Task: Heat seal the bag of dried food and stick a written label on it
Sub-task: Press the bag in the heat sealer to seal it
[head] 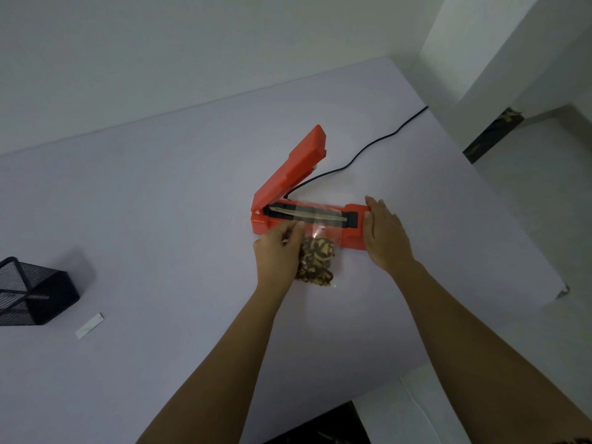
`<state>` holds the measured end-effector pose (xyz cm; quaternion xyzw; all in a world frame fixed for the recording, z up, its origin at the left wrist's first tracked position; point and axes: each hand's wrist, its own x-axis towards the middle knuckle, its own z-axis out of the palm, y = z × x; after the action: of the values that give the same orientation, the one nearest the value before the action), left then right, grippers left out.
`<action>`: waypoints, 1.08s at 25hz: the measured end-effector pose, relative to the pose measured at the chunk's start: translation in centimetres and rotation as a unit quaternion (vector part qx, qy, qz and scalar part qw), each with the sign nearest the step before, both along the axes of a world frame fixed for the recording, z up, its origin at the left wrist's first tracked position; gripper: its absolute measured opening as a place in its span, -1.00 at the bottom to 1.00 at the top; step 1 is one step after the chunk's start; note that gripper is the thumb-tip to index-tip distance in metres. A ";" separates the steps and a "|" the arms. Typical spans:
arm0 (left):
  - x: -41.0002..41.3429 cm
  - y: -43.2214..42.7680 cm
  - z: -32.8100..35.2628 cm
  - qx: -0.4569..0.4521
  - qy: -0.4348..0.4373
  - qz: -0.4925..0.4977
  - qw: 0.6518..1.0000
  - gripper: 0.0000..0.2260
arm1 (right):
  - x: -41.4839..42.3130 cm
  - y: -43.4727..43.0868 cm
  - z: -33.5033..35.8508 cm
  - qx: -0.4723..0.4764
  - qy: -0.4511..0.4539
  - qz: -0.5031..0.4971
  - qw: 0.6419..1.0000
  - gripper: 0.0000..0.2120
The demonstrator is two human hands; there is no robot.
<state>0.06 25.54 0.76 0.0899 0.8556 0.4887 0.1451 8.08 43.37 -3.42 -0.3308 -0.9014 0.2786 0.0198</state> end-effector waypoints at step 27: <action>2.8 -23.8 -4.5 0.073 -0.129 0.151 0.978 -0.88 | -2.5 -27.1 -0.6 -0.479 0.111 -0.049 0.869 -0.91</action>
<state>2.85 1.76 -3.77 -0.0933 0.7958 0.5731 0.1717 5.58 16.29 -3.97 -0.3099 -0.6319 0.7099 -0.0275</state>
